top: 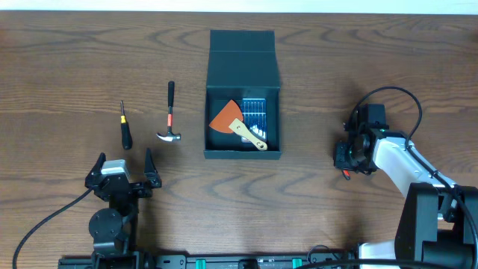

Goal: Pack container
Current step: 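Lift the pliers and carry them left over the green box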

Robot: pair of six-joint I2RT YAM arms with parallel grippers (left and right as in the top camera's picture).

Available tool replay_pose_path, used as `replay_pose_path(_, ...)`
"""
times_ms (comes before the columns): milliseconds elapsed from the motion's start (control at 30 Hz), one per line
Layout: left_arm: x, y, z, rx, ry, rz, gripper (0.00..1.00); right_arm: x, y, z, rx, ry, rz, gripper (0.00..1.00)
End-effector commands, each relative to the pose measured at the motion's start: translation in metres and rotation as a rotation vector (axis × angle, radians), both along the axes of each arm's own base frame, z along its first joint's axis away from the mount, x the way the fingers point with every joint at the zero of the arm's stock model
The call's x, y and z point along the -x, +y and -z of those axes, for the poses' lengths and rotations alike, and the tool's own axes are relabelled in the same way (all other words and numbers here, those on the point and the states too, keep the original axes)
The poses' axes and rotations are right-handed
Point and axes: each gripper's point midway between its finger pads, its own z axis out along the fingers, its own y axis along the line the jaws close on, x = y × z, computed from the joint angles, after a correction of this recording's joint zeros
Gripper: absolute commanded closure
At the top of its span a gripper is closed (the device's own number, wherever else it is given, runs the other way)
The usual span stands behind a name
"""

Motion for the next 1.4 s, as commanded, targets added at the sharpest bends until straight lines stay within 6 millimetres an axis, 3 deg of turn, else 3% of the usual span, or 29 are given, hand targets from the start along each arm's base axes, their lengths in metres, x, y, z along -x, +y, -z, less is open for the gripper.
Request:
replay_pose_path(0, 0.001, 0.001, 0.017, -0.016, 0.049, -0.002, 0.01, 0.025, 0.004, 0.023, -0.027, 0.106, 0.005, 0.92)
replay_pose_path(300, 0.001, 0.001, 0.017, -0.016, 0.049, -0.002, 0.02, 0.015, 0.003, 0.015, -0.026, 0.088, 0.004, 0.93)
replay_pose_path(667, 0.001, 0.001, 0.017, -0.016, 0.049, -0.002, 0.02, -0.013, 0.001, -0.012, -0.022, 0.048, -0.007, 0.92)
replay_pose_path(1100, 0.001, 0.001, 0.017, -0.016, 0.049, -0.002, 0.01, -0.053, 0.004, -0.057, -0.029, -0.038, -0.056, 0.90)
replay_pose_path(1367, 0.001, 0.001, 0.017, -0.016, 0.049, -0.003, 0.01, -0.087, 0.032, -0.105, -0.025, -0.137, -0.146, 0.91)
